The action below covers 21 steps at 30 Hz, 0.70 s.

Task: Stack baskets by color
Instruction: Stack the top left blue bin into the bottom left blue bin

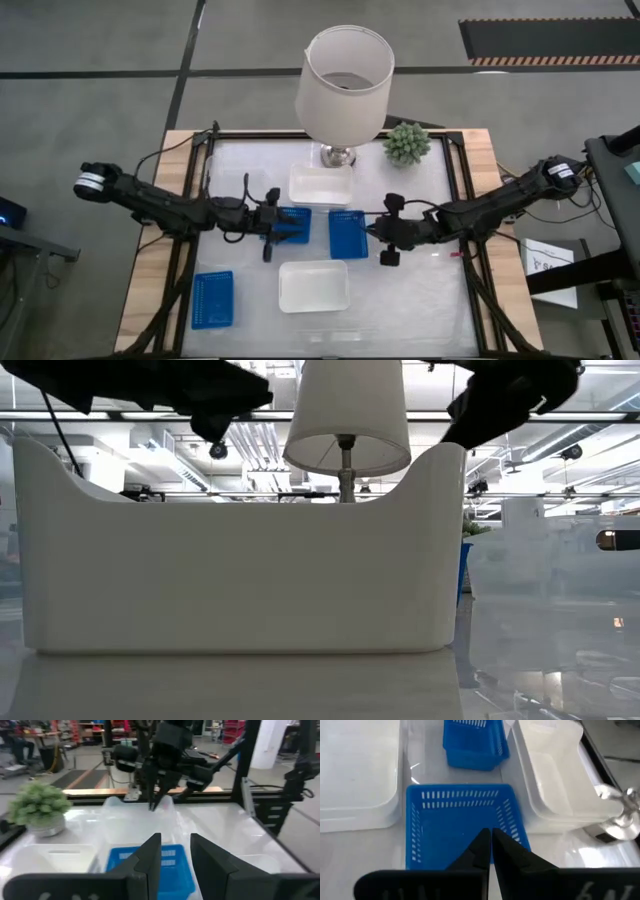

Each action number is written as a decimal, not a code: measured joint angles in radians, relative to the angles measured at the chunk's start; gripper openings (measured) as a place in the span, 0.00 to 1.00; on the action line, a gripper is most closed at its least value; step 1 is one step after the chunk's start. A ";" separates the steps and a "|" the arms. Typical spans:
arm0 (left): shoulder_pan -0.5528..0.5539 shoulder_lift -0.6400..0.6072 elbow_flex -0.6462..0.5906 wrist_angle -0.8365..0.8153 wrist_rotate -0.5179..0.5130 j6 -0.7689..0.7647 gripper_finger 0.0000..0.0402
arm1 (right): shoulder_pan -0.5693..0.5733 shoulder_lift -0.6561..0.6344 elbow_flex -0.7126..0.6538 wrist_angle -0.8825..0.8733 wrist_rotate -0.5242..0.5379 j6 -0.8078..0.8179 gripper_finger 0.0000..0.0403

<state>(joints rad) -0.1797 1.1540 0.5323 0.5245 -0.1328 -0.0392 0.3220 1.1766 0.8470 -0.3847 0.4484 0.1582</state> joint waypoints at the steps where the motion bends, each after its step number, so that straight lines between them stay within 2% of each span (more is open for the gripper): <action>1: -0.008 0.008 0.003 -0.005 -0.002 -0.010 0.22 | 0.001 0.000 -0.002 -0.001 0.000 0.010 0.02; 7: -0.034 0.060 0.053 -0.100 -0.013 -0.102 0.22 | 0.009 0.004 -0.004 -0.004 -0.004 0.027 0.05; 15: -0.044 0.103 0.197 -0.487 -0.085 -0.212 0.22 | 0.021 0.004 -0.005 -0.010 -0.003 0.045 0.22; 21: -0.044 0.107 0.287 -0.762 -0.088 -0.308 0.22 | 0.021 0.003 -0.005 -0.061 -0.003 0.078 0.34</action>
<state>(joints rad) -0.2237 1.2613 0.8191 -0.2377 -0.2205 -0.3474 0.3431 1.1797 0.8425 -0.4461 0.4450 0.2367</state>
